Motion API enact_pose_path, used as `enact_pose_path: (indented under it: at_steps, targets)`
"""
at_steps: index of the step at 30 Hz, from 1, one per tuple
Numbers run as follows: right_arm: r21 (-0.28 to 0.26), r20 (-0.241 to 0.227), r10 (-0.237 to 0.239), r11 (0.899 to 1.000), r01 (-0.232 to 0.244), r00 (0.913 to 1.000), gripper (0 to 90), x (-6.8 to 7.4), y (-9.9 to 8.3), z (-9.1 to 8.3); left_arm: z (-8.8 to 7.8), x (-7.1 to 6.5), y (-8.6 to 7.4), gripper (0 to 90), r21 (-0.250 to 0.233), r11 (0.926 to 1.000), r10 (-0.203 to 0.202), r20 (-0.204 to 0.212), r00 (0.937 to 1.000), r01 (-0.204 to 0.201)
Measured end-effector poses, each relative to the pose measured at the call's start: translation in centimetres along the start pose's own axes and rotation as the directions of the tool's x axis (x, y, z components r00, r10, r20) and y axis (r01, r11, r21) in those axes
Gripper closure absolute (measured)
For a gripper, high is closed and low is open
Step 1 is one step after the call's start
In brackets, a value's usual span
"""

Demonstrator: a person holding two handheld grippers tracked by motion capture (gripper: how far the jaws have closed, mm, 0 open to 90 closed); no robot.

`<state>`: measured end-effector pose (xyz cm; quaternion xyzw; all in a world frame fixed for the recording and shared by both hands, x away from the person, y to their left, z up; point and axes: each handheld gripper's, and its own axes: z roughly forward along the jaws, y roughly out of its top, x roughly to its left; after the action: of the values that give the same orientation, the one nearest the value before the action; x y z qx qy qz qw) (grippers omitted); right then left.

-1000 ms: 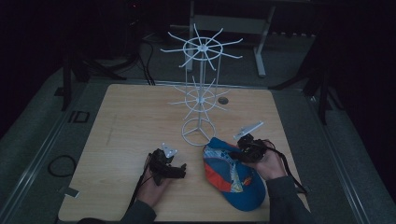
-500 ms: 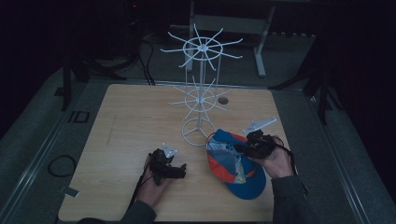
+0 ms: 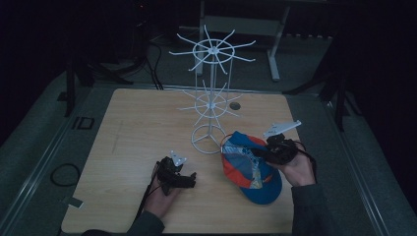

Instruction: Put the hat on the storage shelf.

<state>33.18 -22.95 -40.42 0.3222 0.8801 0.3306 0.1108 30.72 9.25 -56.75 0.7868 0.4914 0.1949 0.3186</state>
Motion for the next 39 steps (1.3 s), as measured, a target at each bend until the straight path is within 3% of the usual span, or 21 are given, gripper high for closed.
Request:
enact_pose_path:
  at_steps: [20, 39]
  targets:
    - [-0.058, 0.035, 0.011, 0.998, -0.009, 0.9993, 87.9, -0.8, 0.2, -3.3, 0.0, 0.0, 0.0, 2.6, 0.0, 1.0, -0.001, 0.0, 1.0, 0.001]
    - [-0.121, 0.067, 0.028, 0.992, -0.02, 0.9974, 87.8, -1.3, 1.0, -5.1, 0.0, 0.0, 0.0, 2.6, -0.001, 1.0, -0.001, 0.0, 1.0, 0.001]
